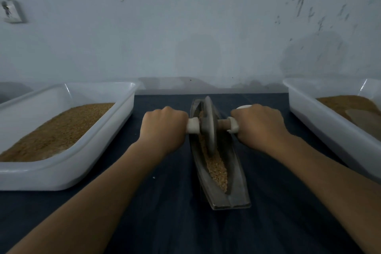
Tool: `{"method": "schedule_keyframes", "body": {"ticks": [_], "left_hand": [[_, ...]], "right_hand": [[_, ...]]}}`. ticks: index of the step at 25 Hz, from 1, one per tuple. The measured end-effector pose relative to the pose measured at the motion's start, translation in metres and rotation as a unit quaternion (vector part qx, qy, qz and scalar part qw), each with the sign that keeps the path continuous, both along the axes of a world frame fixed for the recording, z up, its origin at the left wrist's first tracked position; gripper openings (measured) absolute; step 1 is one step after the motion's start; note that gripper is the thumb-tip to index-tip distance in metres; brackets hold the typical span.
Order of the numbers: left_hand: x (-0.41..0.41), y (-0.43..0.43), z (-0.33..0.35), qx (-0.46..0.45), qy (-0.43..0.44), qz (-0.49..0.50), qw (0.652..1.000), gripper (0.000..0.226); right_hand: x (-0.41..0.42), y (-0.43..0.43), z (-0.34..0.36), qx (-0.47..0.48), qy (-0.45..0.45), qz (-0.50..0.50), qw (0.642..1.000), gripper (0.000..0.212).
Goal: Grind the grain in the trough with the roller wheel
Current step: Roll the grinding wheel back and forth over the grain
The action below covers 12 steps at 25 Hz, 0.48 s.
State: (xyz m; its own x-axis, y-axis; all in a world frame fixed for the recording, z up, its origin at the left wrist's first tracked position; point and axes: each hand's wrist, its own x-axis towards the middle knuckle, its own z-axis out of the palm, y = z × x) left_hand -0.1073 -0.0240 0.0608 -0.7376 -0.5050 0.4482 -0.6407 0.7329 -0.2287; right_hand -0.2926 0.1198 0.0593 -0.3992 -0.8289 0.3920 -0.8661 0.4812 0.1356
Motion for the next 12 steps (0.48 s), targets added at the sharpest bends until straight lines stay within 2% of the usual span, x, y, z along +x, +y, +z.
{"method": "schedule_keyframes", "body": {"ticks": [2, 5, 7, 10, 12], "left_hand": [[0.023, 0.015, -0.009, -0.041, 0.014, -0.049, 0.998, 0.031], [0.045, 0.031, -0.002, -0.098, 0.019, -0.091, 0.991, 0.06], [0.039, 0.031, -0.007, -0.077, -0.007, -0.044, 0.996, 0.053], [0.008, 0.008, -0.012, -0.018, 0.018, 0.01, 1.0, 0.018], [-0.006, -0.004, -0.005, 0.031, 0.022, 0.023, 0.999, 0.005]], "right_hand": [[0.009, 0.03, -0.01, -0.027, 0.074, 0.042, 0.996, 0.031], [0.015, 0.063, -0.009, -0.031, 0.077, 0.059, 0.995, 0.027], [0.016, 0.057, -0.011, -0.016, 0.079, 0.027, 0.996, 0.023], [0.01, 0.011, -0.006, -0.04, 0.073, 0.002, 0.997, 0.024], [0.003, -0.013, 0.003, -0.011, 0.04, -0.005, 0.999, 0.021]]}}
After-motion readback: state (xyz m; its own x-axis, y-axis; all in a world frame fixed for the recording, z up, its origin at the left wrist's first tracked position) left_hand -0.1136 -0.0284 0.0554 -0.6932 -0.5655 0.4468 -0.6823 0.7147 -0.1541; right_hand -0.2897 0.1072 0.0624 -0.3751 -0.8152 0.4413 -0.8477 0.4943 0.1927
